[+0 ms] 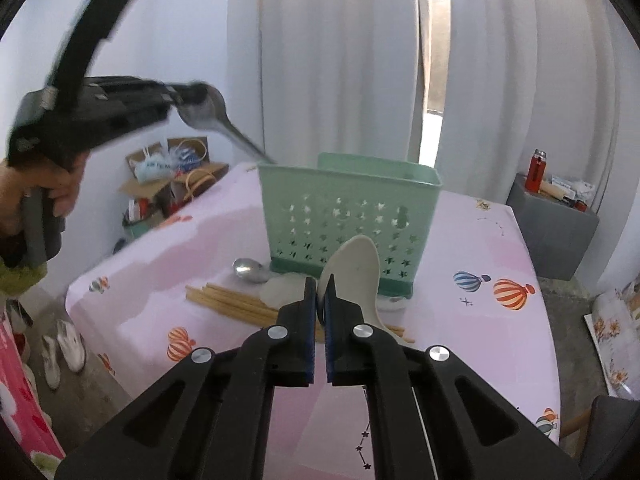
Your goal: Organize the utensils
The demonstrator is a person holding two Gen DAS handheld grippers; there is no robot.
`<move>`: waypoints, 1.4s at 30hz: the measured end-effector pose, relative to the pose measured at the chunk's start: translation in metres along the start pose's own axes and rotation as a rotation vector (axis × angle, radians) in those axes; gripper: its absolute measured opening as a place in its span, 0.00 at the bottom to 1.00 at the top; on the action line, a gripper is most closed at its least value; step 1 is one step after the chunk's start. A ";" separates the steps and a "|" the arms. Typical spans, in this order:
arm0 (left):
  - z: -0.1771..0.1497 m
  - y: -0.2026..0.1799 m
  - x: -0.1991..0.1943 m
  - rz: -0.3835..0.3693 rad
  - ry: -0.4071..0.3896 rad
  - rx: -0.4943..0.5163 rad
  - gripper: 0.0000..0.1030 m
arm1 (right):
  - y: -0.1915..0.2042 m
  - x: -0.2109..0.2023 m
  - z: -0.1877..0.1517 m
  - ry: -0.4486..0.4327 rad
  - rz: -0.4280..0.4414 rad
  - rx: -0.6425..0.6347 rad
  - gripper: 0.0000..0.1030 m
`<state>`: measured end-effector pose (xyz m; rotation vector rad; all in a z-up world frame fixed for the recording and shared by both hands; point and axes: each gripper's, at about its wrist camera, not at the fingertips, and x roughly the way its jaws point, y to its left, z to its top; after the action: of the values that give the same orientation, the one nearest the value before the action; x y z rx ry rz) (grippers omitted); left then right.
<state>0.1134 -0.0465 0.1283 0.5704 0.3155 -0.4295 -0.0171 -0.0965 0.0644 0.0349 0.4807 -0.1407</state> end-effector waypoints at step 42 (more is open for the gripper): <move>-0.123 0.012 -0.003 -0.296 -0.032 -0.670 0.42 | -0.152 0.053 0.137 -0.185 0.563 0.491 0.04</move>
<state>0.0963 0.0349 0.0367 -0.1409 0.4877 -0.5810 0.0699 -0.2629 0.1609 0.6276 0.2286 0.2920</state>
